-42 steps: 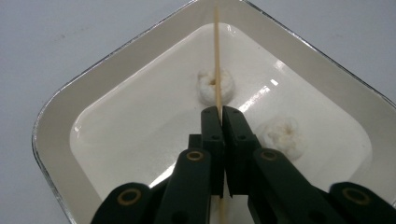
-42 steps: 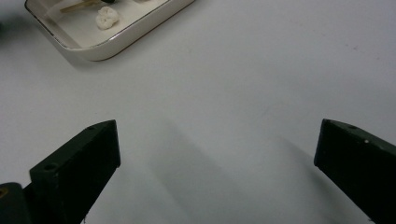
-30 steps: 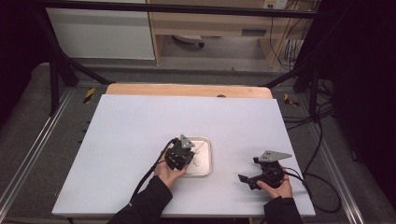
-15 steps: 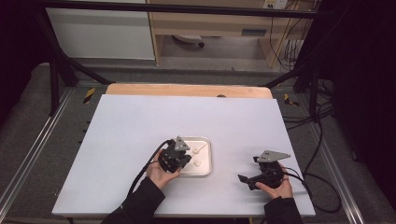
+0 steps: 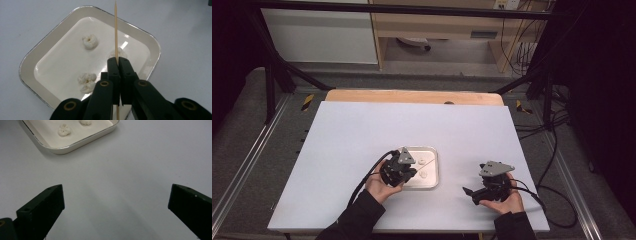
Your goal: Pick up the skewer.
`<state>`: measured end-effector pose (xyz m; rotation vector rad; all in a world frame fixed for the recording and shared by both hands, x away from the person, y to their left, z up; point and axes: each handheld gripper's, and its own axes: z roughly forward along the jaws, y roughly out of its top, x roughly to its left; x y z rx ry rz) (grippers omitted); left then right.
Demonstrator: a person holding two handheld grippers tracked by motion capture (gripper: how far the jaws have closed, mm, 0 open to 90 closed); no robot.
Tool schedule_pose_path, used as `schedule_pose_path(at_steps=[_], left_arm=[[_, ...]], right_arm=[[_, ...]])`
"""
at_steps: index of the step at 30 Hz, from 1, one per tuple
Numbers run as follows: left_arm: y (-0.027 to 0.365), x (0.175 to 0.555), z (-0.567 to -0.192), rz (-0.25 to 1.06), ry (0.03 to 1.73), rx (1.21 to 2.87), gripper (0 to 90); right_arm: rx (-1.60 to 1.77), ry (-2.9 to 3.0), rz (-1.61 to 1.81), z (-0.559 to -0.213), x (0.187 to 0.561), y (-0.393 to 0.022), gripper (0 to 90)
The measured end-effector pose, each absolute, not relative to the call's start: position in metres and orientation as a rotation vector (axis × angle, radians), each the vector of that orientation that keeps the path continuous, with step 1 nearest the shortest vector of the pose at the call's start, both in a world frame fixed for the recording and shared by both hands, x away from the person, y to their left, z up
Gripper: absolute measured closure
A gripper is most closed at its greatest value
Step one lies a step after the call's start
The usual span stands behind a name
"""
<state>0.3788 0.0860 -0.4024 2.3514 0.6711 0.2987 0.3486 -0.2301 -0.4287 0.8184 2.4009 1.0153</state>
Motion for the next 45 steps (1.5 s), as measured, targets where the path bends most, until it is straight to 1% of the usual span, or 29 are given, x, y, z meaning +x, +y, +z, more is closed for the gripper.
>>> schedule_pose_path(at_steps=[5, 13, 20, 24, 29, 36, 45], left_arm=[[0.079, 0.375, -0.394, 0.299, 0.613, 2.382, 88.4], [0.063, 0.37, -0.39, 0.27, 0.539, 2.425, 88.4], [0.048, 0.367, -0.391, 0.252, 0.486, 2.461, 88.4], [0.041, 0.367, -0.39, 0.249, 0.467, 2.476, 88.4], [0.027, 0.365, -0.39, 0.241, 0.423, 2.513, 88.4], [0.014, 0.364, -0.389, 0.232, 0.394, 2.536, 88.4], [-0.001, 0.364, -0.39, 0.212, 0.372, 2.558, 88.4]], right_arm=[[0.703, 2.415, 0.94, -0.419, 0.343, -0.216, 2.4], [0.554, 2.434, 0.821, -0.41, 0.337, -0.198, 4.0], [0.446, 2.443, 0.734, -0.409, 0.333, -0.186, 6.9], [0.388, 2.442, 0.702, -0.408, 0.332, -0.181, 10.4], [0.297, 2.447, 0.653, -0.407, 0.331, -0.176, 17.0], [0.161, 2.436, 0.608, -0.41, 0.331, -0.172, 29.2], [-0.03, 2.422, 0.588, -0.414, 0.332, -0.172, 47.8]])
